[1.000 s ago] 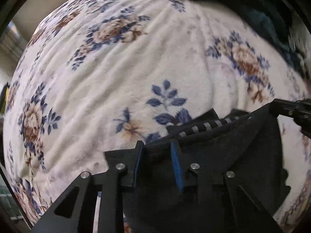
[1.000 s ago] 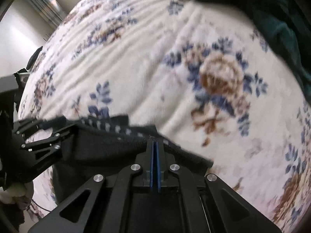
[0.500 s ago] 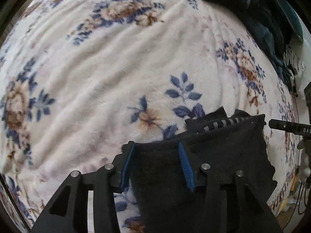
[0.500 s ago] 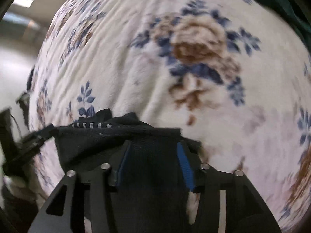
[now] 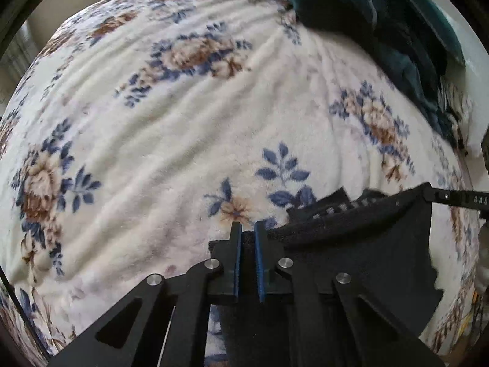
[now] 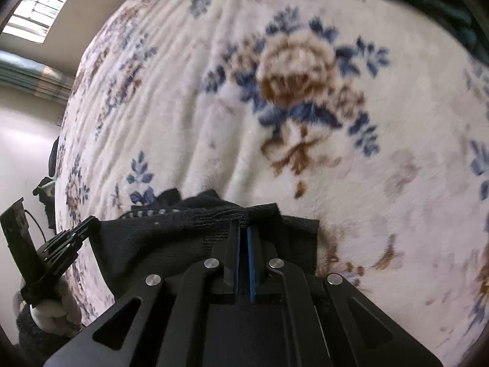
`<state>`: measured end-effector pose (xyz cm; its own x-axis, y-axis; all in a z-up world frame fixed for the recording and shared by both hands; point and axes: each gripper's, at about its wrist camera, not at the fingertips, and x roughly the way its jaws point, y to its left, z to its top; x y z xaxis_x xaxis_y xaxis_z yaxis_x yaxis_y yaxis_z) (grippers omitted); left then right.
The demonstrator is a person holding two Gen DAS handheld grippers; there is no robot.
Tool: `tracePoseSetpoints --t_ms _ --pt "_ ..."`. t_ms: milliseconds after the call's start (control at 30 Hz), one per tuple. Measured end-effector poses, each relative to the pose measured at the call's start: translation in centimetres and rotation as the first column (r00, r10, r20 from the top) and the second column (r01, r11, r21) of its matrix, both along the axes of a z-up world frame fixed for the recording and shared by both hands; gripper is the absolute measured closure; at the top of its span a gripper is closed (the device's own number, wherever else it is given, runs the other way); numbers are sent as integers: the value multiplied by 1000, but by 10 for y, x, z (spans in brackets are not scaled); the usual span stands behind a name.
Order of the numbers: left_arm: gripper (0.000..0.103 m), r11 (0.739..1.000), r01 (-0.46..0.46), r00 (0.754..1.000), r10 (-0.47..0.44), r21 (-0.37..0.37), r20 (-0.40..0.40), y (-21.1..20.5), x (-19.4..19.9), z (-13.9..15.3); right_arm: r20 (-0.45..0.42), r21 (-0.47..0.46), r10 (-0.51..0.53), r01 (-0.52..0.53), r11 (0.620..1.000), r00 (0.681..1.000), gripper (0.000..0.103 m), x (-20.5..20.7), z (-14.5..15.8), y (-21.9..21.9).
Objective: Fold small clothes
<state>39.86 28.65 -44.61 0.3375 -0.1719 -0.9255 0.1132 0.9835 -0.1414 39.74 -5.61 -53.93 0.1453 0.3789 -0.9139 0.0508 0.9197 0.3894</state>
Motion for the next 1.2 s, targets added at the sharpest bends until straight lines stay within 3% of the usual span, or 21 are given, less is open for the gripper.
tracePoseSetpoints --t_ms 100,200,367,467,533,600,667,733,933,967,1000,1200 --pt "97 1000 -24 1000 24 -2 10 0 7 1 63 -25 2 0 1000 998 99 -2 25 2" --pt "97 999 -48 999 48 -3 -24 -4 25 -19 100 -73 30 -23 997 995 100 4 35 5" --pt "97 998 -50 991 54 41 -123 -8 40 -61 22 -133 10 -7 991 1000 100 29 -10 8" --pt "92 999 -42 988 46 27 -148 -6 33 -57 -121 -90 2 -13 996 993 99 40 -46 7" --pt "86 997 -78 988 75 -17 -134 7 21 -40 -169 -35 -14 8 999 985 87 40 -47 -2" --pt "74 990 -135 985 130 -36 -113 21 6 -24 -172 18 -46 50 999 984 62 29 -32 -21" --pt "57 978 -195 977 187 -76 -104 36 -13 -11 -187 49 -72 82 995 980 56 11 -20 -39" --pt "46 954 -280 957 269 -106 -108 51 -38 -2 -231 78 -79 99 992 970 56 -17 -15 -53" --pt "45 905 -409 906 387 -115 -175 64 -100 -11 -382 88 -67 109 990 922 56 -81 -43 -54" --pt "45 903 -415 901 391 -114 -189 62 -105 -14 -371 84 -84 124 989 925 67 -88 -45 -54" --pt "45 900 -420 896 393 -112 -206 60 -109 -18 -340 77 -106 140 987 934 92 -95 -42 -54" --pt "45 927 -366 910 338 -85 -239 42 -124 -32 -252 -7 -152 155 988 956 97 -117 -10 -58"
